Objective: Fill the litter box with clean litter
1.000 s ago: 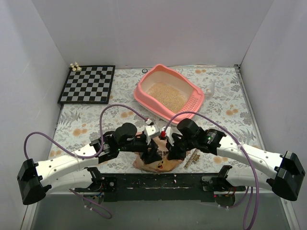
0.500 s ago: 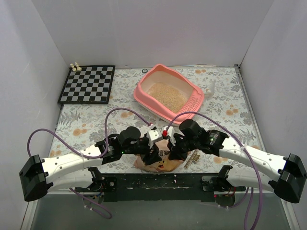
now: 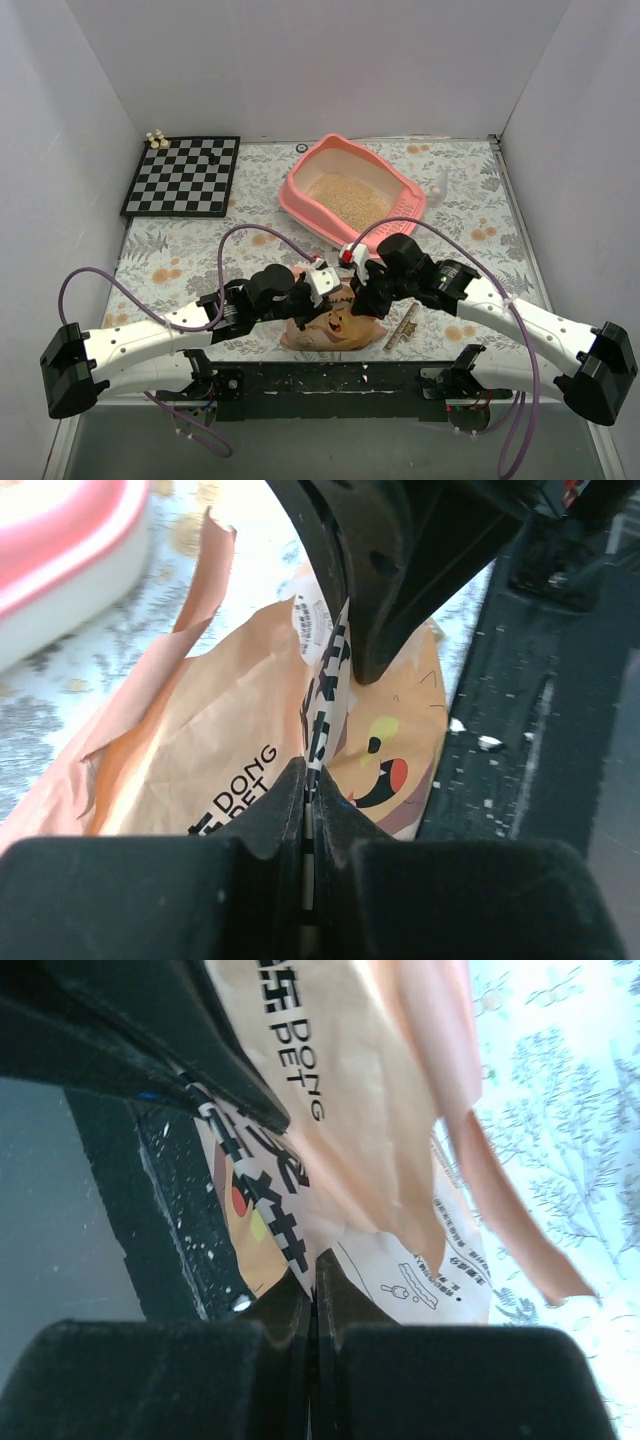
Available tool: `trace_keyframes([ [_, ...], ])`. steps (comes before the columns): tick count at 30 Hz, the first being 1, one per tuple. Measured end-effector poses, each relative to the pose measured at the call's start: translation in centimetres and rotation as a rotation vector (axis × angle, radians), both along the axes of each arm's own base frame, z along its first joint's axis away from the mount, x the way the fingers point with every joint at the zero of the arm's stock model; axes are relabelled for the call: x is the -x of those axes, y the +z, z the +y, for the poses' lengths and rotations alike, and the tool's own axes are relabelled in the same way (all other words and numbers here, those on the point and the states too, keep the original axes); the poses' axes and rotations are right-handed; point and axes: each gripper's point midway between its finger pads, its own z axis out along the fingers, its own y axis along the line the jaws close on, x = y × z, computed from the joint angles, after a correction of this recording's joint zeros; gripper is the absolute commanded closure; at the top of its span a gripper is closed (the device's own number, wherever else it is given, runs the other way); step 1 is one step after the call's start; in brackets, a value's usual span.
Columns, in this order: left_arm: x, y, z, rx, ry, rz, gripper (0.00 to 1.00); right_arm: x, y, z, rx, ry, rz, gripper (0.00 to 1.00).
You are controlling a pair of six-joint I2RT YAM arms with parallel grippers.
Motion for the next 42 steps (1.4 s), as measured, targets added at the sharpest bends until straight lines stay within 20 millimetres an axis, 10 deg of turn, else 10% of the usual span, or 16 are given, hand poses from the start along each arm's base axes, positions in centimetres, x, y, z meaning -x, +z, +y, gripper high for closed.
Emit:
trace_keyframes([
  [9,-4.6,2.7,2.8,-0.060,0.149,-0.132,1.00,-4.3,1.5,1.8,0.004,-0.061,-0.020,0.99],
  [17,-3.5,2.2,4.0,0.015,0.185,-0.083,1.00,-3.8,0.5,1.6,-0.034,-0.046,-0.034,0.99],
  [26,-4.2,-0.7,3.6,-0.045,0.211,-0.022,1.00,-4.1,0.2,0.7,0.009,-0.041,-0.034,0.52],
  [31,-4.3,-0.8,3.6,-0.047,0.215,-0.018,1.00,-4.9,3.8,0.9,-0.030,-0.032,-0.116,0.27],
  [36,-4.1,0.0,3.7,-0.023,0.212,-0.029,1.00,-5.1,7.7,1.3,-0.114,0.025,-0.230,0.23],
  [42,-3.1,1.3,4.0,0.038,0.176,-0.045,1.00,-5.0,7.0,2.9,-0.096,0.140,-0.243,0.22],
])
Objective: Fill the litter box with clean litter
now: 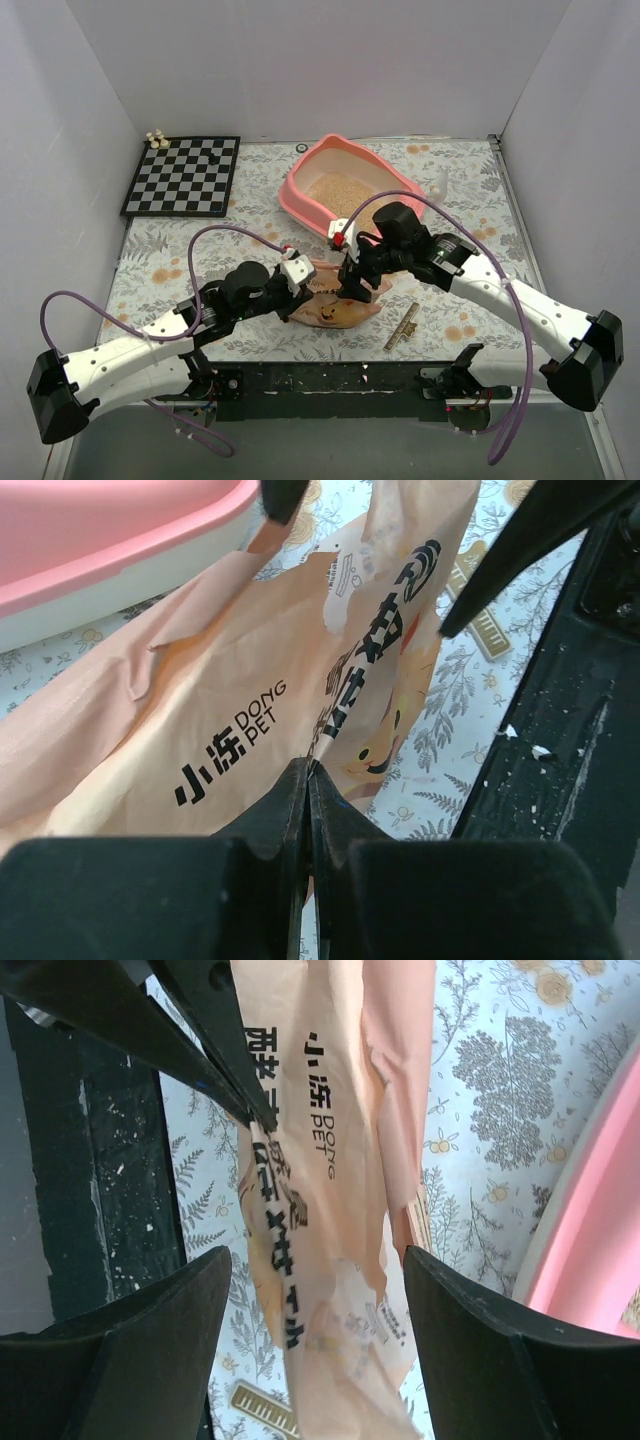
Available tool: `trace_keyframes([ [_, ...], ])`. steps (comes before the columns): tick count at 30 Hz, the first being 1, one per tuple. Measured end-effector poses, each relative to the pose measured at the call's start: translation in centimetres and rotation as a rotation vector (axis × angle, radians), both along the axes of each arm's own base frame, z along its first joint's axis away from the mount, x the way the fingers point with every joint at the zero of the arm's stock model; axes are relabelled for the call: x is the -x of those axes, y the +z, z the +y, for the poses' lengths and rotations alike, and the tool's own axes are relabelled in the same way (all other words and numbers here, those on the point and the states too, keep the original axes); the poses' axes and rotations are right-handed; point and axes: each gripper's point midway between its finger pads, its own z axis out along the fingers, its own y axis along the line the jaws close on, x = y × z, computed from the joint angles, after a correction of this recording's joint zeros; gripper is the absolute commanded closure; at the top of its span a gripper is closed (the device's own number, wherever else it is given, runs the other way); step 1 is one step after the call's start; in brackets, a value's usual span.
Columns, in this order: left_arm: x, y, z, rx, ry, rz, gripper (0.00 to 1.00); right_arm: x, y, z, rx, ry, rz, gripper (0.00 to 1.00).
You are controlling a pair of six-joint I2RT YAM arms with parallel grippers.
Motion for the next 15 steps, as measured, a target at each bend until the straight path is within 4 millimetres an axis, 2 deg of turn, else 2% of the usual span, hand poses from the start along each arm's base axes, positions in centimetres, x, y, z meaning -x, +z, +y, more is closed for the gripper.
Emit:
trace_keyframes([
  [7,1.0,0.2,0.1,0.023,-0.044,-0.004,1.00,0.5,-1.6,2.0,0.044,0.144,-0.020,0.22],
  [15,1.2,0.0,0.3,0.015,-0.050,0.000,1.00,1.8,-3.6,3.0,0.081,0.206,-0.007,0.25],
])
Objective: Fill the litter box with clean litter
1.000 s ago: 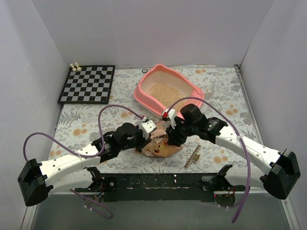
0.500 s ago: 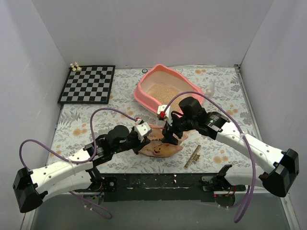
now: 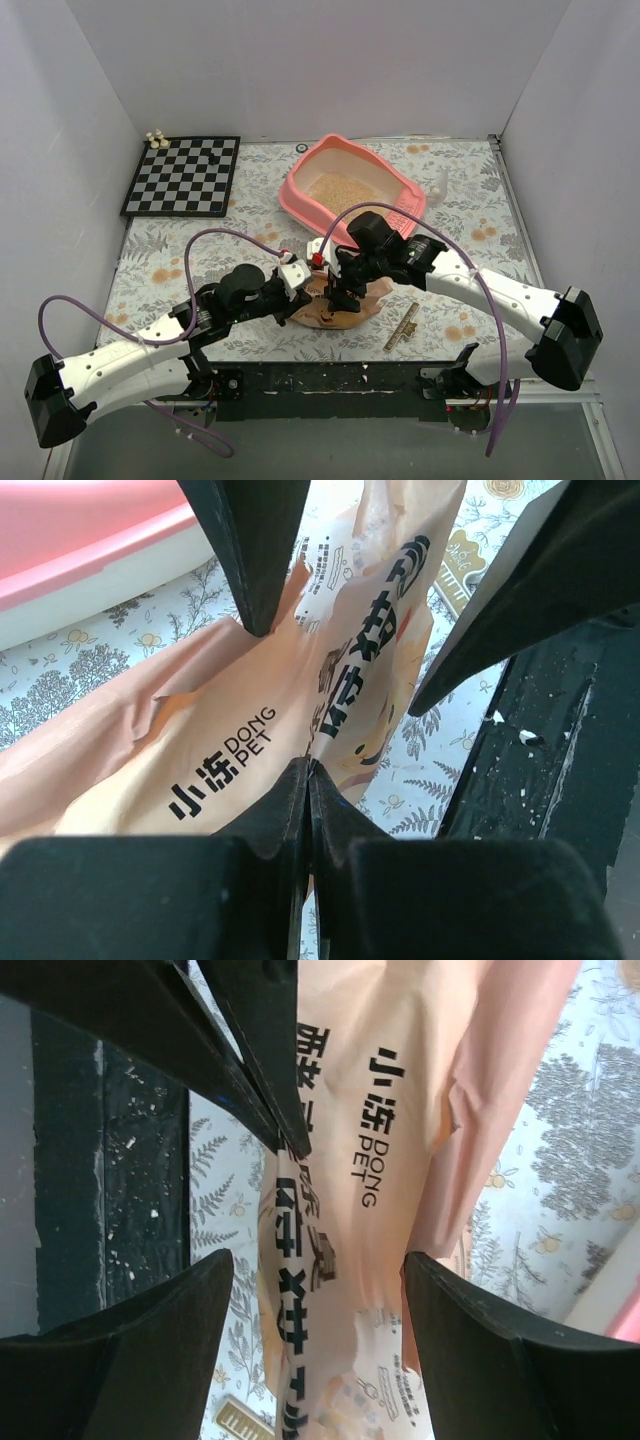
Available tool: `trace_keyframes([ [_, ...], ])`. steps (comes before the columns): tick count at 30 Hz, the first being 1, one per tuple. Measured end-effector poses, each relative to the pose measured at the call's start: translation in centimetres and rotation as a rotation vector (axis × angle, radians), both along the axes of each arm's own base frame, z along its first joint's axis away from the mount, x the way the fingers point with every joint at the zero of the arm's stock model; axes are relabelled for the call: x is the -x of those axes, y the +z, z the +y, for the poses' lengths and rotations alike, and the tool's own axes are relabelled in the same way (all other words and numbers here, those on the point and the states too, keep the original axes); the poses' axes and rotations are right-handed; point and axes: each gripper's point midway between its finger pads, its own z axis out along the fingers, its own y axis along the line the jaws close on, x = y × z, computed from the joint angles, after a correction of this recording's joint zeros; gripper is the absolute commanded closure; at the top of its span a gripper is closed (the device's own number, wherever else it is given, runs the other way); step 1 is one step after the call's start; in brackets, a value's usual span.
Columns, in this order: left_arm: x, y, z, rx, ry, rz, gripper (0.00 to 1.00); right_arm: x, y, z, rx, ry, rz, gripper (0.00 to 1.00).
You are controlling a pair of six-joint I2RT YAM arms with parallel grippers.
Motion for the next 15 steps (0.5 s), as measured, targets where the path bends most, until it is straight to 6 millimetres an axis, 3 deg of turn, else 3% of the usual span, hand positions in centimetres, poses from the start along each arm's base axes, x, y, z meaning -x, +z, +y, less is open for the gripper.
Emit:
trace_keyframes([
  [4,0.2,0.1,0.2,0.003,-0.005,-0.005,1.00,0.2,-1.2,-0.1,0.017,0.000,0.015,0.28],
  [7,0.2,0.2,0.2,0.009,-0.006,-0.009,0.95,0.5,-2.3,-0.2,0.033,0.003,0.025,0.38],
  [11,0.2,0.4,0.2,0.011,-0.008,-0.020,0.64,1.2,-3.5,-0.4,0.059,0.010,0.043,0.64],
  [15,-0.1,0.7,0.2,0.016,-0.001,-0.038,0.50,1.2,-4.0,-0.5,0.074,-0.005,0.052,0.98],
])
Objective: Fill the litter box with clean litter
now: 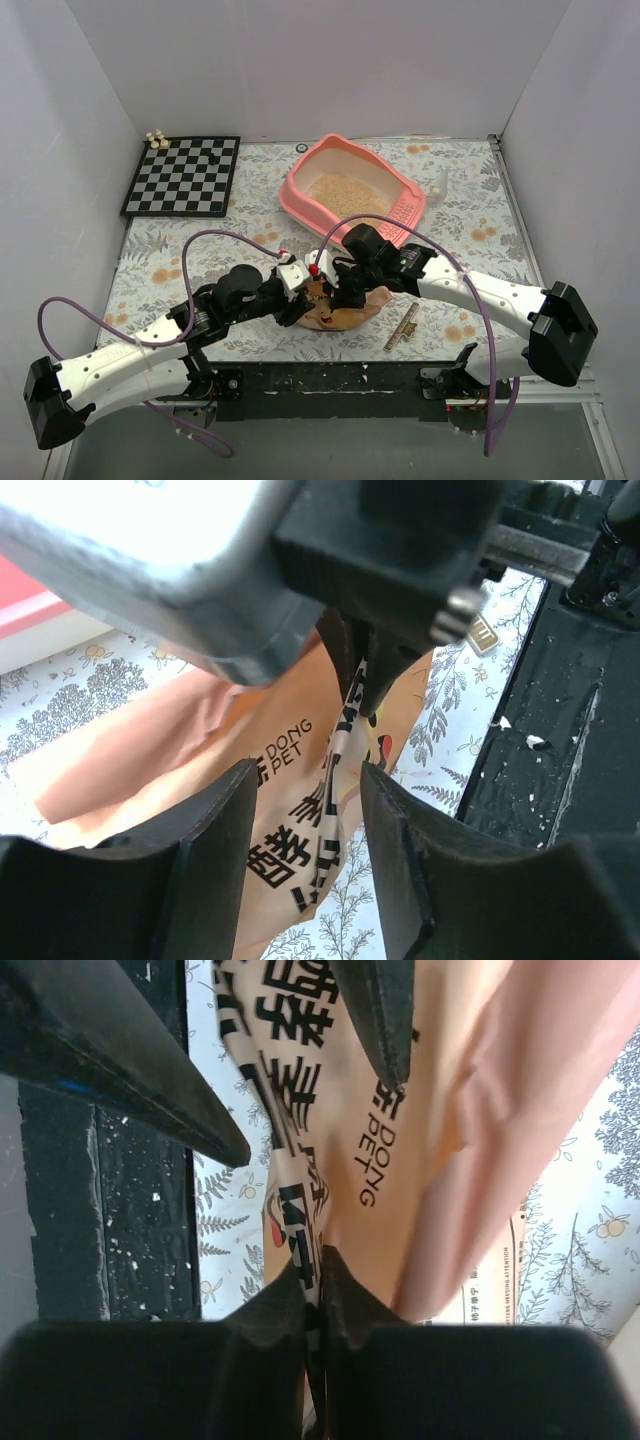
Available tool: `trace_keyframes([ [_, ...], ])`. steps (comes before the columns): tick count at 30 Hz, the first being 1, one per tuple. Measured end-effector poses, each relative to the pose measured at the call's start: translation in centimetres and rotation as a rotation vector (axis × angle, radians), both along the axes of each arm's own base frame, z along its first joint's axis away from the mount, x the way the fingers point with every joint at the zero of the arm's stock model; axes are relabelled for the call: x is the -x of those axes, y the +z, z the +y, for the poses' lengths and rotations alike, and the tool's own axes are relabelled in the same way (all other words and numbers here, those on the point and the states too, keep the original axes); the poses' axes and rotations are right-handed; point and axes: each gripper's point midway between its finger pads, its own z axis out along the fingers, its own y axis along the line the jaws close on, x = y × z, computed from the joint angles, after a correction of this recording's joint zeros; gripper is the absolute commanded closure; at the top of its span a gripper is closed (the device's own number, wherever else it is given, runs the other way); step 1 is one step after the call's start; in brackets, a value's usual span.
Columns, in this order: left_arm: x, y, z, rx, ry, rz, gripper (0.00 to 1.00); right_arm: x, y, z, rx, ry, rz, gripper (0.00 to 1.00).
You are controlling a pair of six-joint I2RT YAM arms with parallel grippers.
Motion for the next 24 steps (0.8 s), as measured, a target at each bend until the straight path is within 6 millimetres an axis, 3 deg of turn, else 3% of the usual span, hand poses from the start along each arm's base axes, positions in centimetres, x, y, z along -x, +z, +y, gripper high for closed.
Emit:
trace_keyframes([
  [12,-1.5,-0.2,0.1,-0.079,0.000,-0.096,0.36,-0.1,0.2,-0.3,-0.015,-0.051,0.004,0.99],
  [19,-1.7,-0.8,-1.2,-0.090,-0.053,-0.115,0.36,0.0,0.3,-0.8,-0.015,-0.083,0.019,0.99],
  [24,-1.9,-1.1,-2.6,-0.069,-0.092,-0.103,0.41,0.0,0.3,-1.6,0.003,-0.129,0.050,0.99],
])
